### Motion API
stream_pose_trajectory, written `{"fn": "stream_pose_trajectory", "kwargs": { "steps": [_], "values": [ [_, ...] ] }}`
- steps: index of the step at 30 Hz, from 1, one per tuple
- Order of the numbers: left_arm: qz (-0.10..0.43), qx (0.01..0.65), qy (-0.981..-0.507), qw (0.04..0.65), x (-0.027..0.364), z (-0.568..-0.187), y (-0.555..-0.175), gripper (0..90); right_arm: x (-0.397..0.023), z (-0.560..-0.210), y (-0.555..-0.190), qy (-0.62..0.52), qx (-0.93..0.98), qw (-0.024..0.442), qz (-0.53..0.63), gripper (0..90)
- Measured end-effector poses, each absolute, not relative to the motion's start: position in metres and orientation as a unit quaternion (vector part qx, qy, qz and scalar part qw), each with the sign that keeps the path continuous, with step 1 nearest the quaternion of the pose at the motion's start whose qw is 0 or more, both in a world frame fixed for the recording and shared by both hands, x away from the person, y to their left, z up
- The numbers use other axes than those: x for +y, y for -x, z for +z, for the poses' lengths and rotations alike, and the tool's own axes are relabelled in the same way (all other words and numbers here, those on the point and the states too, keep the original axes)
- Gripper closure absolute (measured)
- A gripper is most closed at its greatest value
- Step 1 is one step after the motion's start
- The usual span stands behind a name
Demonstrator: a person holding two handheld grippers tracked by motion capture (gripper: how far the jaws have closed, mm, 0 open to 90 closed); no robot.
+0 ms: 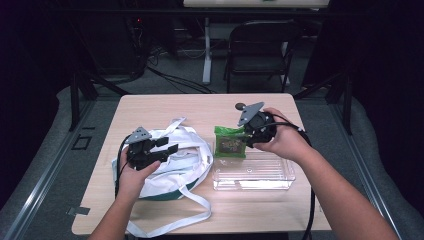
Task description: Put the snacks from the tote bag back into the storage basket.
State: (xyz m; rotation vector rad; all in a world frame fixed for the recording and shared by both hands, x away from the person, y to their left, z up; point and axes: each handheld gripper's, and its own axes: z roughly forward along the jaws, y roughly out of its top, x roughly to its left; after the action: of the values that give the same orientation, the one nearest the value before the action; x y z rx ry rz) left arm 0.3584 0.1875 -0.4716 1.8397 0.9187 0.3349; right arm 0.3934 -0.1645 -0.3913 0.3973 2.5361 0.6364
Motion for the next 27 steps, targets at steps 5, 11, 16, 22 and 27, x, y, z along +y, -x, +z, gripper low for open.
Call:
{"fn": "stream_pose_trajectory", "kwargs": {
  "steps": [5, 11, 16, 22, 27],
  "values": [
    [0.139, 0.381, -0.762, 0.504, 0.187, -0.472, -0.358, 47.8, -0.177, -0.394, -0.385, -0.181, 0.916, 0.247, 0.259, 44.6],
    [0.141, 0.381, -0.762, 0.504, 0.187, -0.472, -0.358, 47.8, -0.188, -0.398, -0.375, -0.215, 0.901, 0.249, 0.283, 44.7],
    [0.139, 0.382, -0.764, 0.501, 0.187, -0.473, -0.359, 47.8, -0.199, -0.410, -0.366, -0.251, 0.883, 0.257, 0.303, 44.7],
    [0.140, 0.383, -0.764, 0.501, 0.186, -0.474, -0.359, 47.8, -0.208, -0.429, -0.356, -0.288, 0.867, 0.253, 0.317, 44.7],
    [0.138, 0.385, -0.765, 0.497, 0.186, -0.476, -0.359, 47.7, -0.213, -0.444, -0.346, -0.308, 0.855, 0.261, 0.326, 45.0]
  ]
}}
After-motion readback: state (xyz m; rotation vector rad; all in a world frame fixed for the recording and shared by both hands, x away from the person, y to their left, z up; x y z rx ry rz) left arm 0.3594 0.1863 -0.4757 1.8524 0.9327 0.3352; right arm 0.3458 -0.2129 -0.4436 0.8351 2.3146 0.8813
